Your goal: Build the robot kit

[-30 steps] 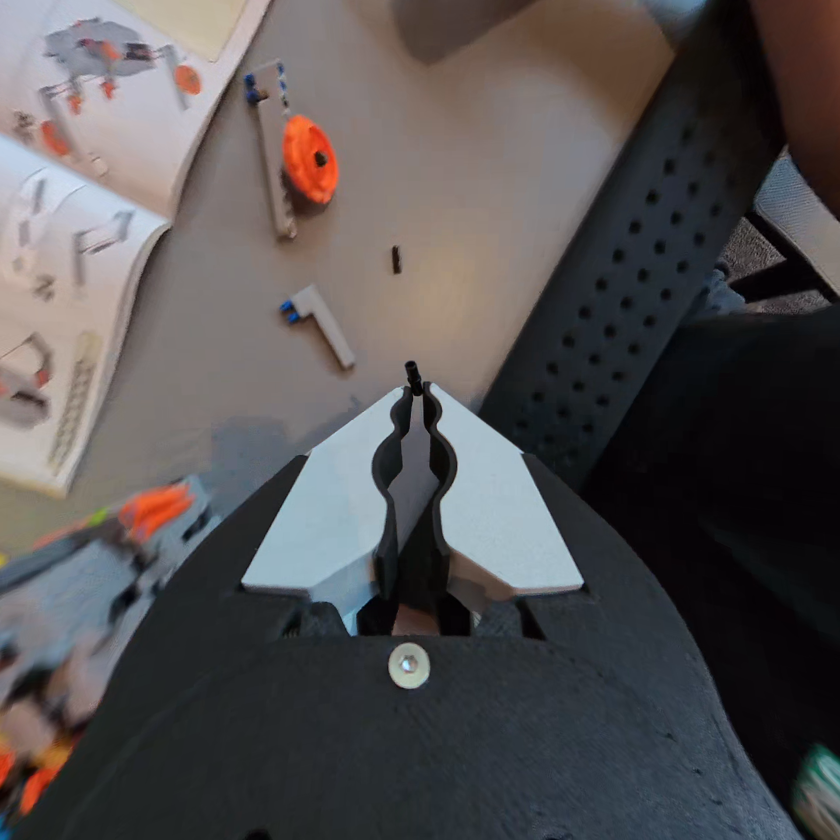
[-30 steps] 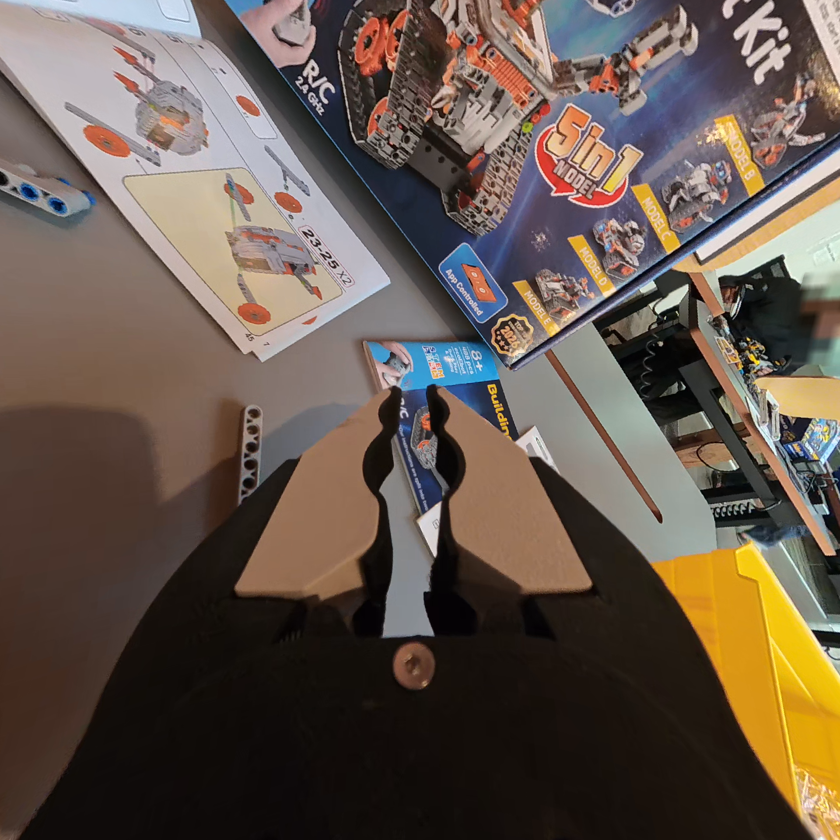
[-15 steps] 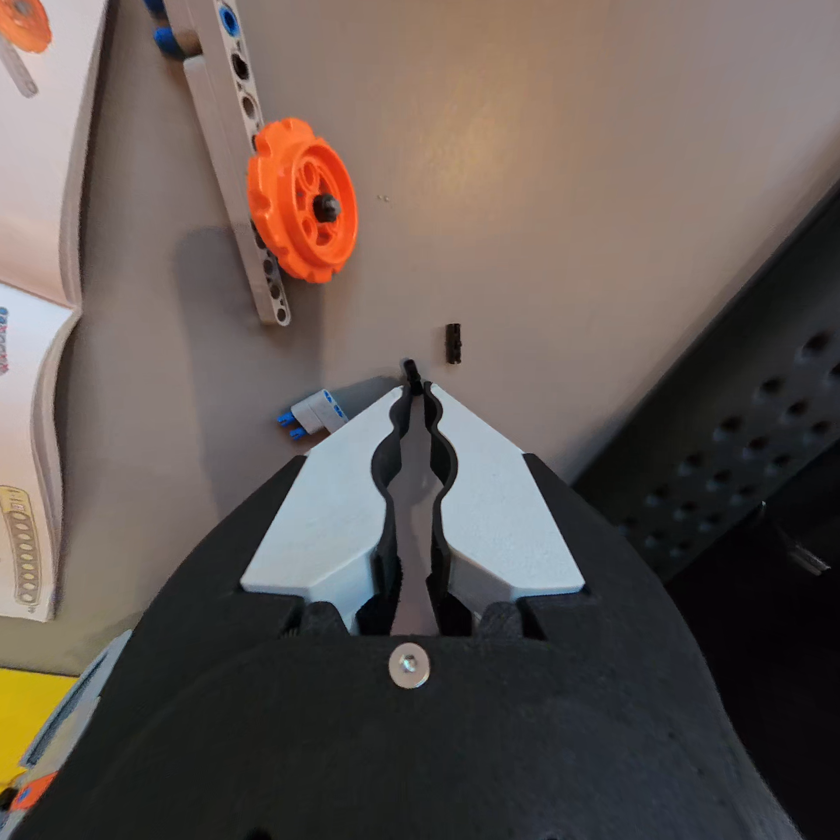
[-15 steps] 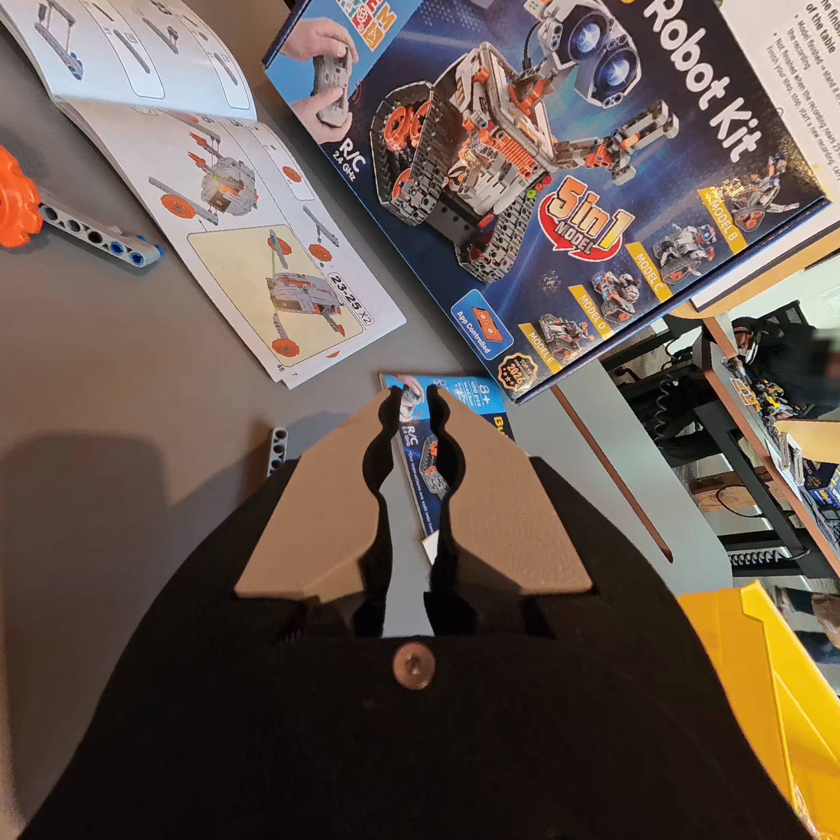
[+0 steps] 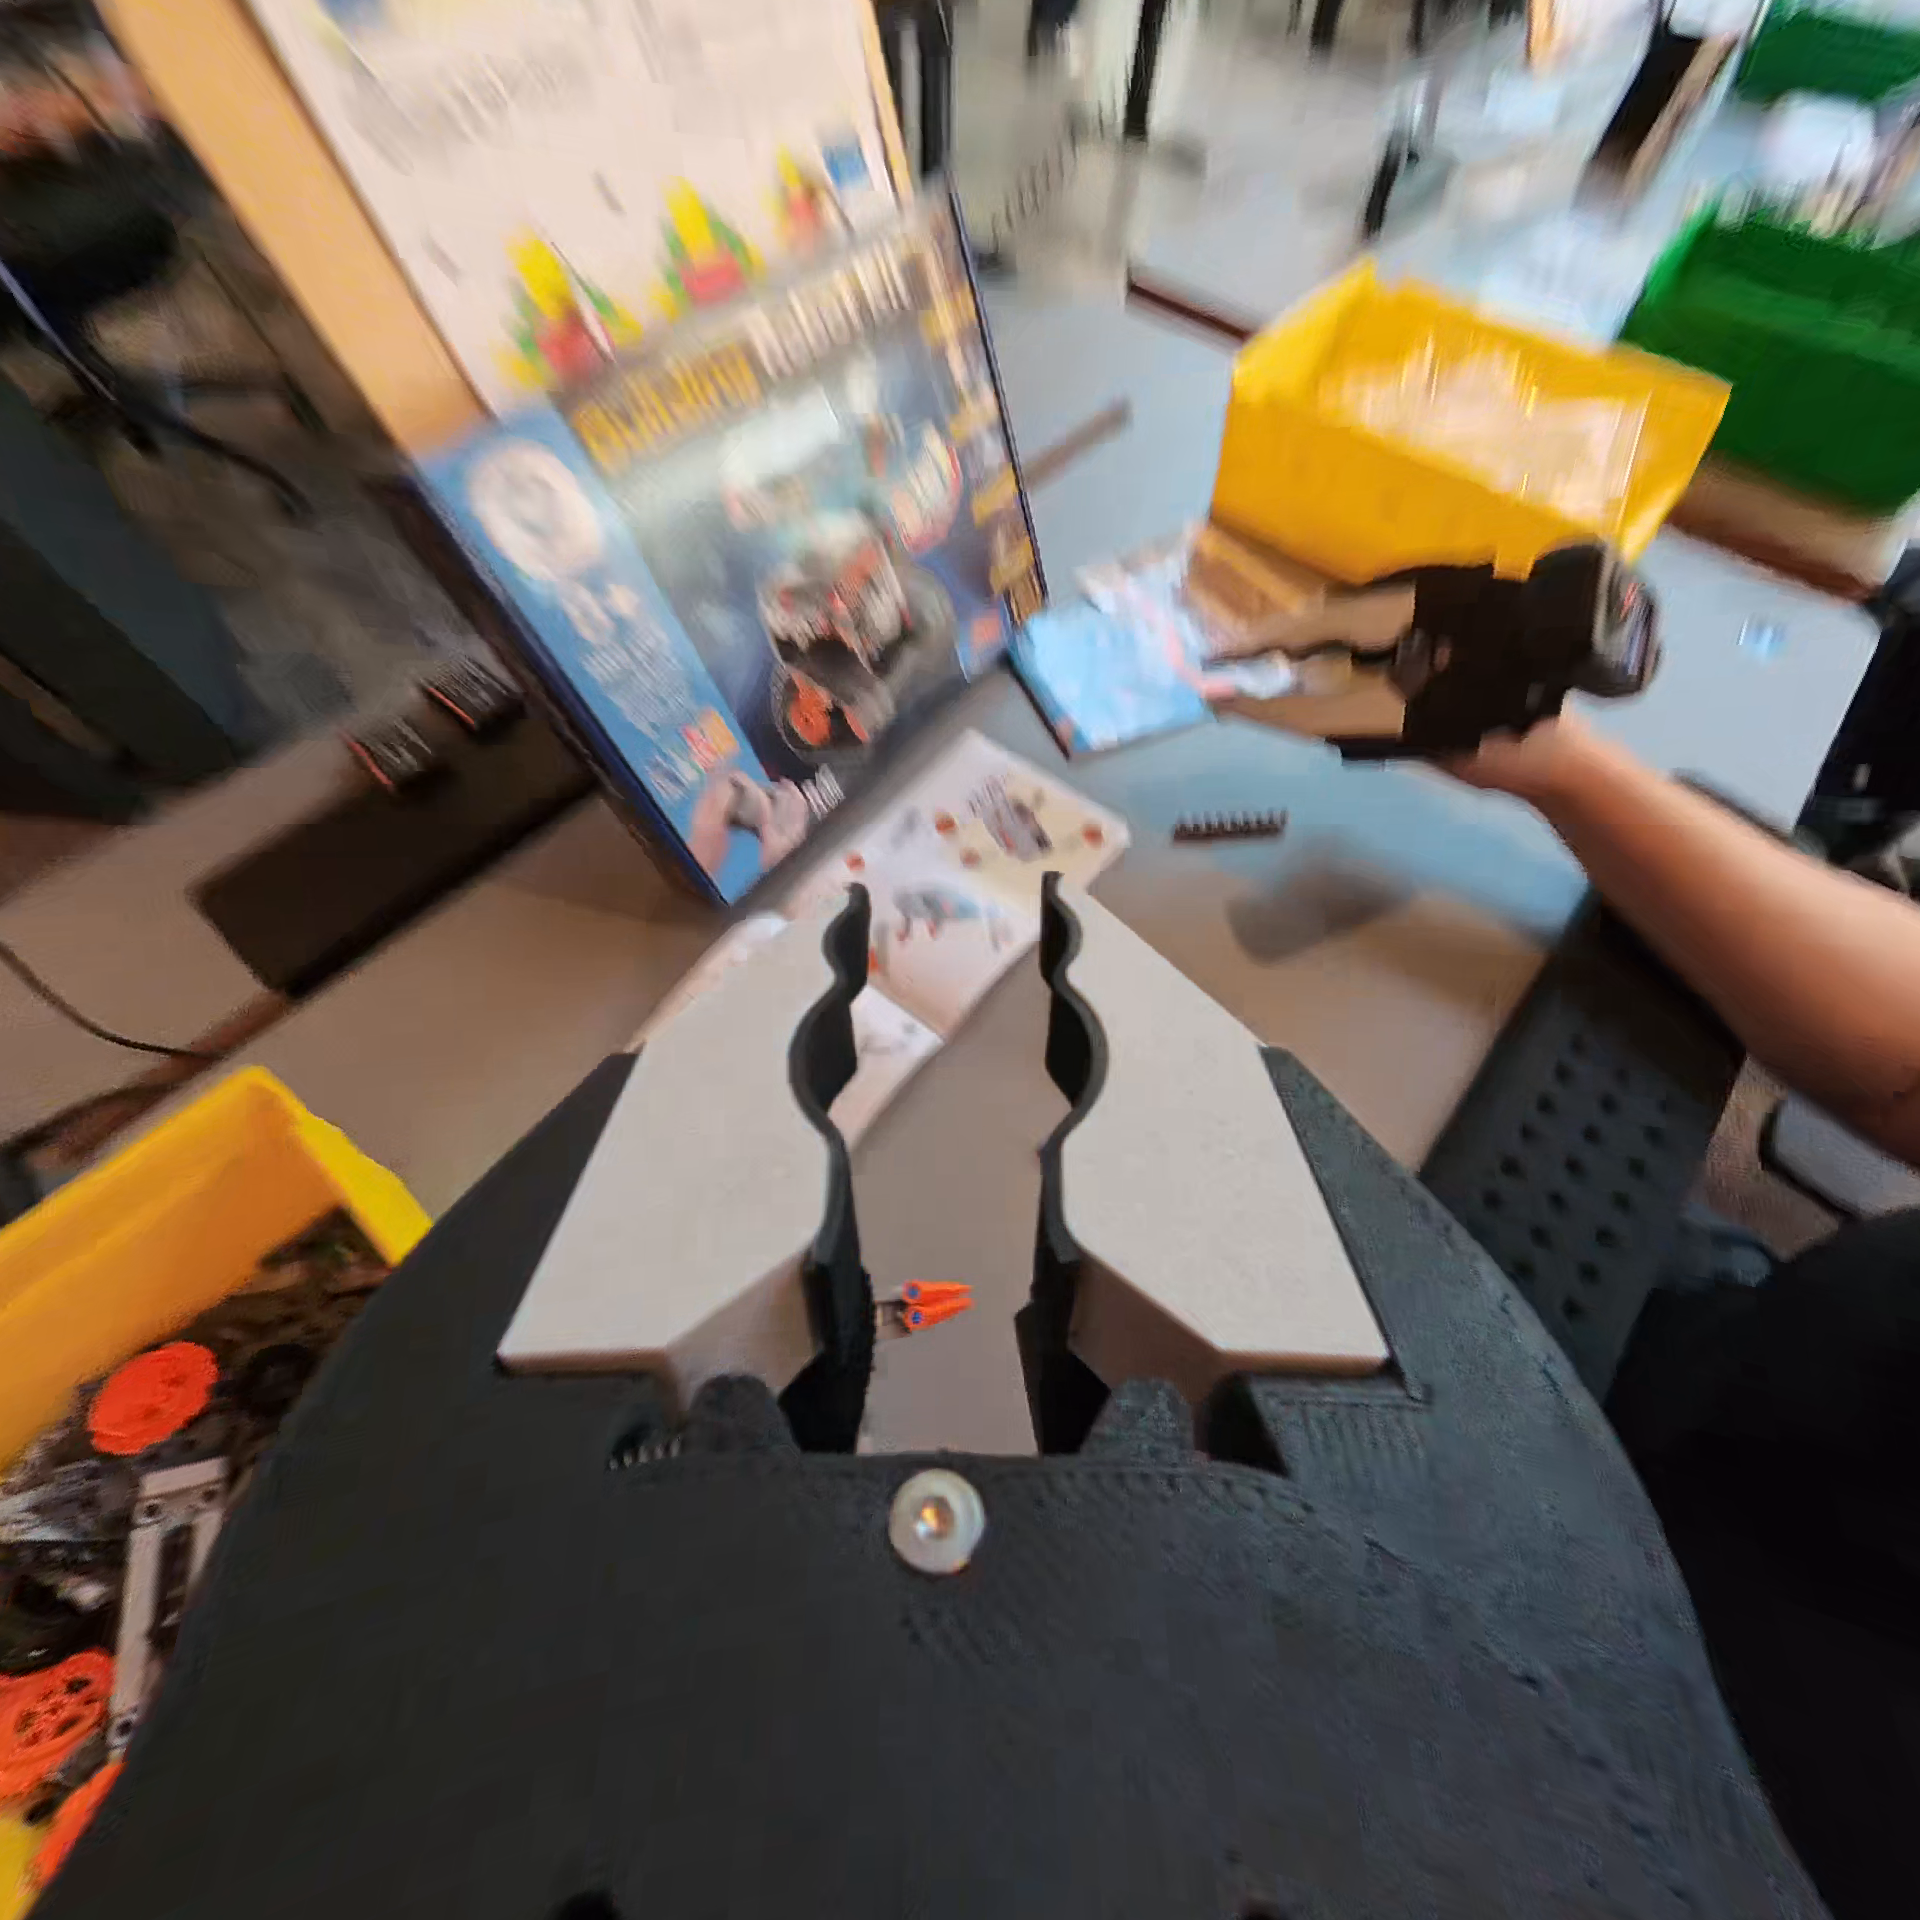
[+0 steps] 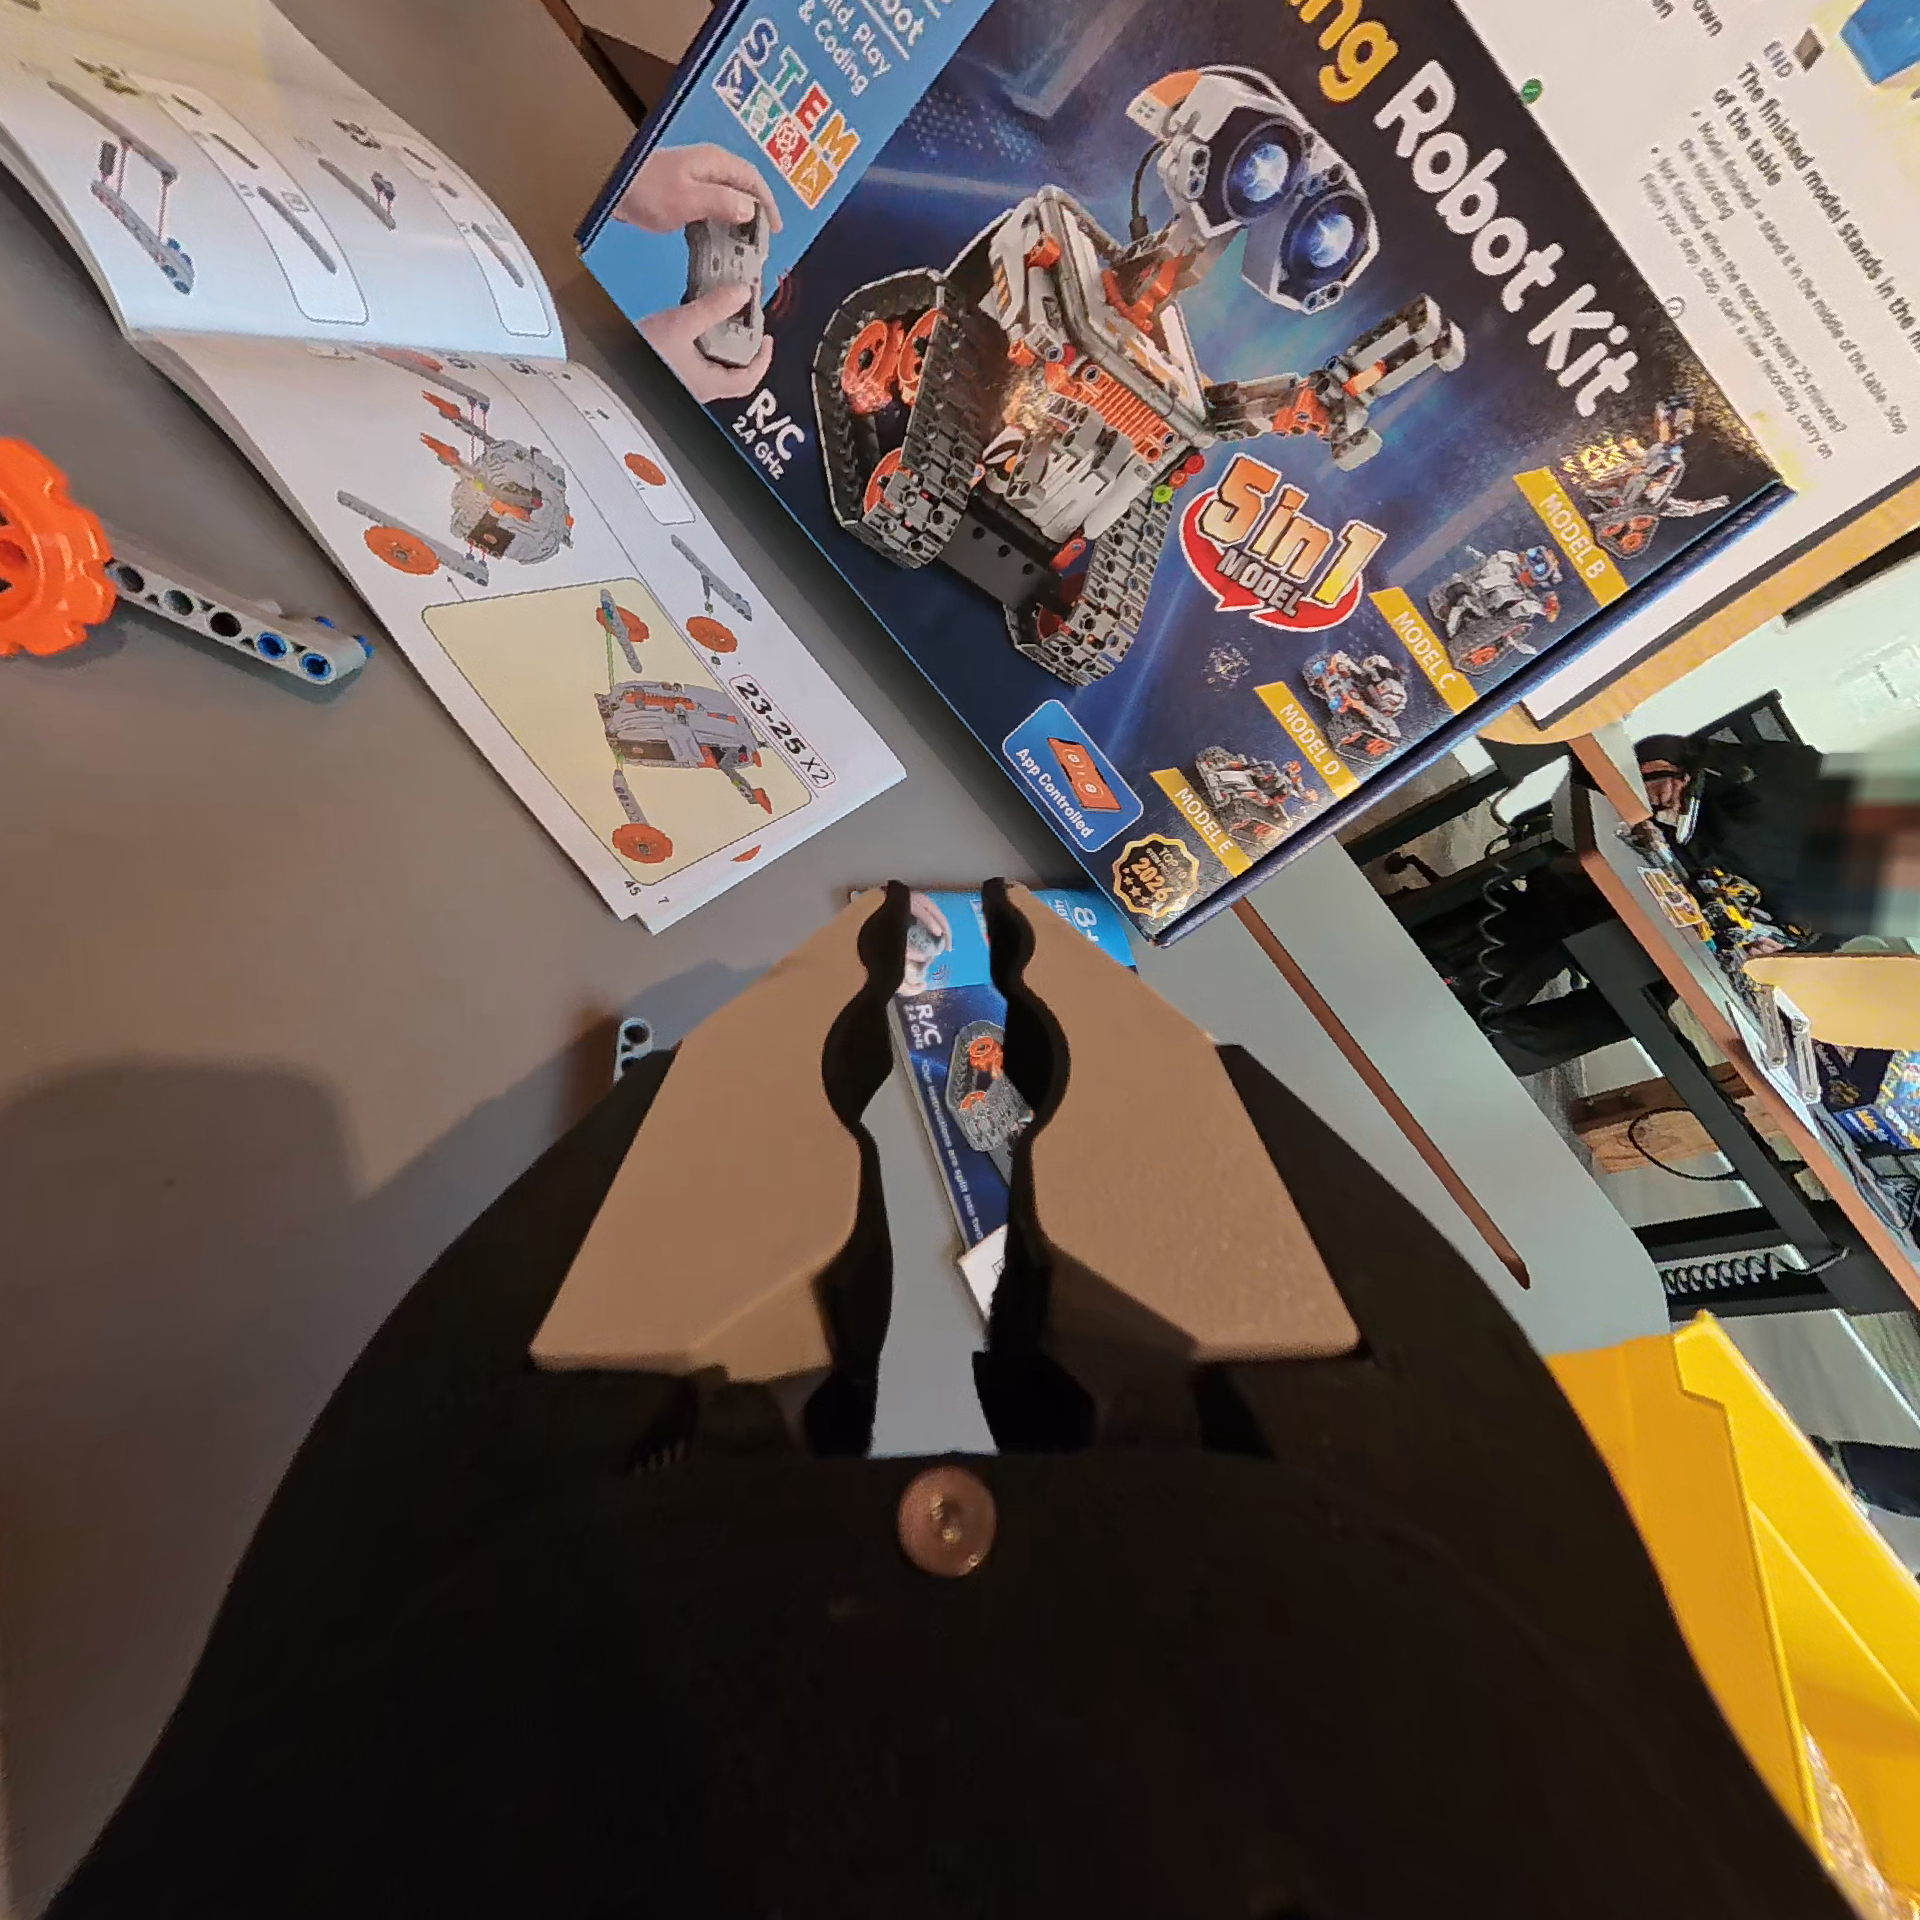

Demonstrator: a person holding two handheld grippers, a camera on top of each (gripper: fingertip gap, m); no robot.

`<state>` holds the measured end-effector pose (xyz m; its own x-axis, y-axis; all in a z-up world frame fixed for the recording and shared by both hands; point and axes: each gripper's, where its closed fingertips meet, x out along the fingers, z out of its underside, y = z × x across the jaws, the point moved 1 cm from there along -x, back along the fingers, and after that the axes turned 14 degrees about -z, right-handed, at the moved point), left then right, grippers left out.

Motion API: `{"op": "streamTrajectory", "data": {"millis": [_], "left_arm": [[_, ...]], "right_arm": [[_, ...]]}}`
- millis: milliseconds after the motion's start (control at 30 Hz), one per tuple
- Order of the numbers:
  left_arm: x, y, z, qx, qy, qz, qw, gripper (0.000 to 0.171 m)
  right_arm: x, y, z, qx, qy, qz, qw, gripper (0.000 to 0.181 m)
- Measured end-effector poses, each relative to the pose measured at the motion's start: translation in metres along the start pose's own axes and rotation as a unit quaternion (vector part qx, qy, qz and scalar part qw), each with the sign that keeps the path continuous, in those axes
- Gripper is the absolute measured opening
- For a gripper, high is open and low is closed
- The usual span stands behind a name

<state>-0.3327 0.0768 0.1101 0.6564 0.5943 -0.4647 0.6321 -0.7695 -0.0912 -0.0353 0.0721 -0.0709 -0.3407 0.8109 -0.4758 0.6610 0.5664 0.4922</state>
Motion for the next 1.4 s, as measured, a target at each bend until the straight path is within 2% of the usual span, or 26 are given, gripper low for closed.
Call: {"op": "streamTrajectory", "data": {"millis": [100, 233, 300, 433, 467, 633, 767, 833, 900, 967, 1033, 1067, 1133, 1200, 1300, 1400], "left_arm": [[-0.039, -0.041, -0.018, -0.023, 0.088, -0.03, 0.995, 0.028], [-0.07, -0.083, -0.018, -0.025, 0.169, -0.071, 0.983, 0.015], [-0.084, -0.103, -0.021, -0.024, 0.217, -0.105, 0.97, 0.02], [-0.118, -0.132, -0.026, -0.001, 0.32, -0.166, 0.933, 0.012], [-0.123, -0.14, -0.026, -0.006, 0.326, -0.18, 0.928, 0.013], [-0.127, -0.174, -0.013, -0.017, 0.304, -0.217, 0.927, 0.046], [-0.12, -0.203, 0.004, 0.018, 0.257, -0.296, 0.92, 0.049], [-0.116, -0.208, 0.012, 0.026, 0.233, -0.306, 0.923, 0.039], [-0.107, -0.207, 0.023, 0.022, 0.198, -0.285, 0.938, 0.025], [-0.092, -0.203, 0.045, 0.012, 0.127, -0.246, 0.961, 0.013], [-0.077, -0.206, 0.076, -0.001, 0.032, -0.229, 0.973, 0.008], [-0.072, -0.21, 0.092, -0.004, -0.019, -0.232, 0.973, 0.0], [-0.066, -0.22, 0.119, -0.013, -0.096, -0.248, 0.964, 0.0], [-0.059, -0.215, 0.143, -0.028, -0.164, -0.217, 0.962, 0.0], [-0.056, -0.207, 0.168, -0.038, -0.242, -0.176, 0.954, 0.002], [-0.054, -0.2, 0.189, -0.014, -0.303, -0.138, 0.943, 0.003]], "right_arm": [[-0.003, 0.007, 0.001, 0.012, 0.01, 0.019, 1.0, 0.015], [-0.01, 0.019, 0.002, 0.026, 0.023, 0.05, 0.998, 0.016], [-0.013, 0.024, 0.005, 0.033, 0.027, 0.063, 0.997, 0.015], [-0.013, 0.031, 0.014, 0.051, 0.018, 0.068, 0.996, 0.015], [-0.012, 0.031, 0.016, 0.053, 0.014, 0.068, 0.996, 0.015], [-0.008, 0.03, 0.018, 0.056, 0.009, 0.06, 0.997, 0.015], [-0.004, 0.026, 0.018, 0.049, 0.001, 0.051, 0.998, 0.015], [-0.002, 0.023, 0.017, 0.046, -0.001, 0.046, 0.998, 0.015], [-0.001, 0.021, 0.016, 0.042, -0.001, 0.043, 0.998, 0.015], [0.0, 0.02, 0.014, 0.039, 0.002, 0.044, 0.998, 0.015], [0.001, 0.021, 0.014, 0.038, 0.003, 0.045, 0.998, 0.015], [0.001, 0.021, 0.014, 0.038, 0.002, 0.047, 0.998, 0.015], [0.002, 0.021, 0.015, 0.038, 0.001, 0.047, 0.998, 0.015], [0.003, 0.022, 0.018, 0.037, -0.004, 0.049, 0.998, 0.015], [0.005, 0.023, 0.023, 0.037, -0.01, 0.053, 0.998, 0.015], [0.007, 0.024, 0.03, 0.041, -0.019, 0.054, 0.998, 0.015]]}}
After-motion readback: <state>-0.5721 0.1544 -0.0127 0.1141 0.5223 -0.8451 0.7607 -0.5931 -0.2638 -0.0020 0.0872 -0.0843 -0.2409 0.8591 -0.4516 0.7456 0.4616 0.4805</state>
